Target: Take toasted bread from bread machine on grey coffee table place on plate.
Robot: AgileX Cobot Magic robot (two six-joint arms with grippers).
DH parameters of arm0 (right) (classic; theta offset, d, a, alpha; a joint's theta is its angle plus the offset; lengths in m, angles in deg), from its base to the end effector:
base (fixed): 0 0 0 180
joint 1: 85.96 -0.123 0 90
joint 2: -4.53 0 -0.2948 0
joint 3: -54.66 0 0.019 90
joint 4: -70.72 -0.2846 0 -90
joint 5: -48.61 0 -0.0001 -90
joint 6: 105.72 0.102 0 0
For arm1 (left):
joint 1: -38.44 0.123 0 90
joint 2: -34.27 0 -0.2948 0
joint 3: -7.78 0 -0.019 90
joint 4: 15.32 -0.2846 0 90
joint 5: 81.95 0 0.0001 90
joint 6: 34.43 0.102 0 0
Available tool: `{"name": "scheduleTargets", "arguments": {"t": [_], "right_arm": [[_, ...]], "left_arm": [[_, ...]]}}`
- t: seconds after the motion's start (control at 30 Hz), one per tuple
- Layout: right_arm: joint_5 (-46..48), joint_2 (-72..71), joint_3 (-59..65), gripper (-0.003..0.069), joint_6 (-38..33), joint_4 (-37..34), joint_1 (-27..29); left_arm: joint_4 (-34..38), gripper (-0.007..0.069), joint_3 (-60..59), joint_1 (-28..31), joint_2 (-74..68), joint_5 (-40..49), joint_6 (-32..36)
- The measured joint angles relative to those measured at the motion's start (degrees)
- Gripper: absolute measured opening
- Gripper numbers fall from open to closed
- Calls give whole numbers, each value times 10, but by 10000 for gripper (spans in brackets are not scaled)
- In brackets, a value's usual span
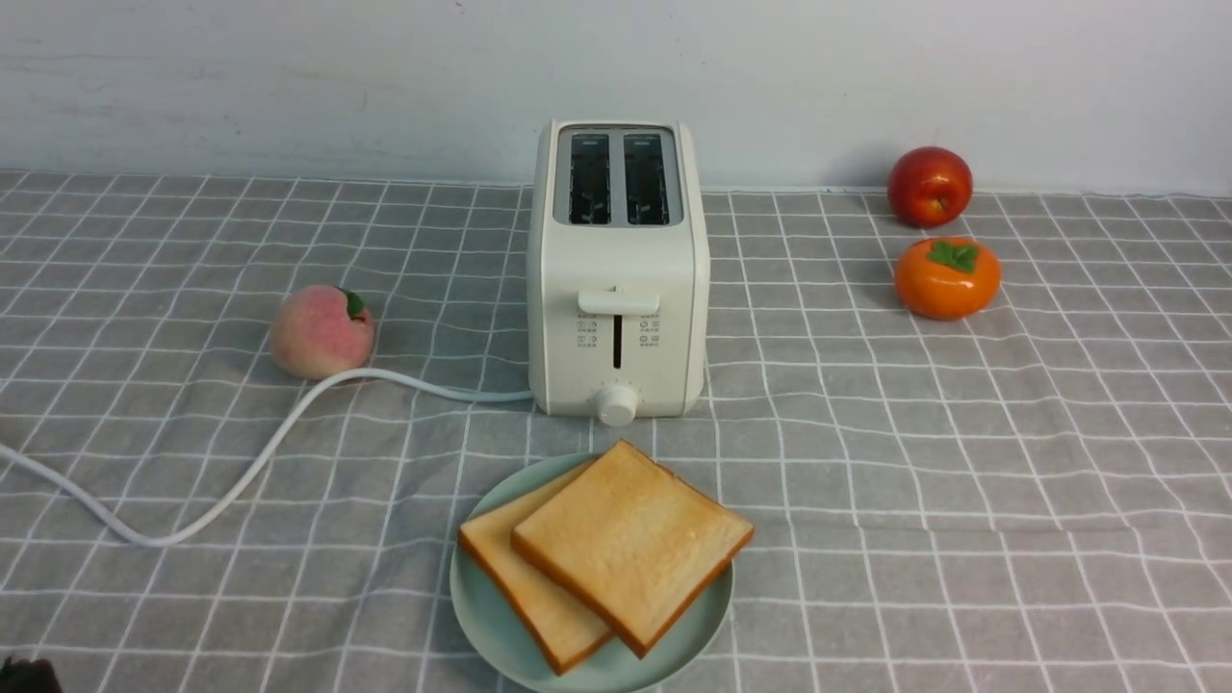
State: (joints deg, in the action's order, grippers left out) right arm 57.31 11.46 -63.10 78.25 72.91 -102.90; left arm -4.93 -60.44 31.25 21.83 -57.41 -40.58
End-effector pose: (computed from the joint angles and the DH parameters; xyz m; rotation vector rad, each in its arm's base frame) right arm 0.0636 0.0188 0.2989 -0.1748 1.3529 0.2711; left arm 0.0865 -0.0186 0.2253 -0.0824 1.8413 -0.3481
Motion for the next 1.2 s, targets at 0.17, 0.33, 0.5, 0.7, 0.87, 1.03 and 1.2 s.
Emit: {"name": "scheduleTargets", "arguments": {"t": [0.17, 0.33, 0.5, 0.7, 0.87, 1.03, 1.2], "right_arm": [[0, 0, 0, 55, 0, 0, 0], [1, 0, 0, 55, 0, 0, 0], [0, 0, 0, 56, 0, 0, 0], [0, 0, 0, 62, 0, 0, 0], [0, 0, 0, 65, 0, 0, 0], [0, 0, 0, 65, 0, 0, 0], [30, 0, 7, 67, 0, 2, 6]], "left_arm": [[-104, 0, -96, 0, 54, -7, -133], [-112, 4, -110, 0, 55, -18, -174], [-115, 3, -110, 0, 55, -24, -182], [-115, 8, -110, 0, 55, -24, -183], [-115, 15, -110, 0, 55, -24, -183], [-115, 17, -110, 0, 55, -24, -183], [-115, 20, -110, 0, 55, -24, -184]]}}
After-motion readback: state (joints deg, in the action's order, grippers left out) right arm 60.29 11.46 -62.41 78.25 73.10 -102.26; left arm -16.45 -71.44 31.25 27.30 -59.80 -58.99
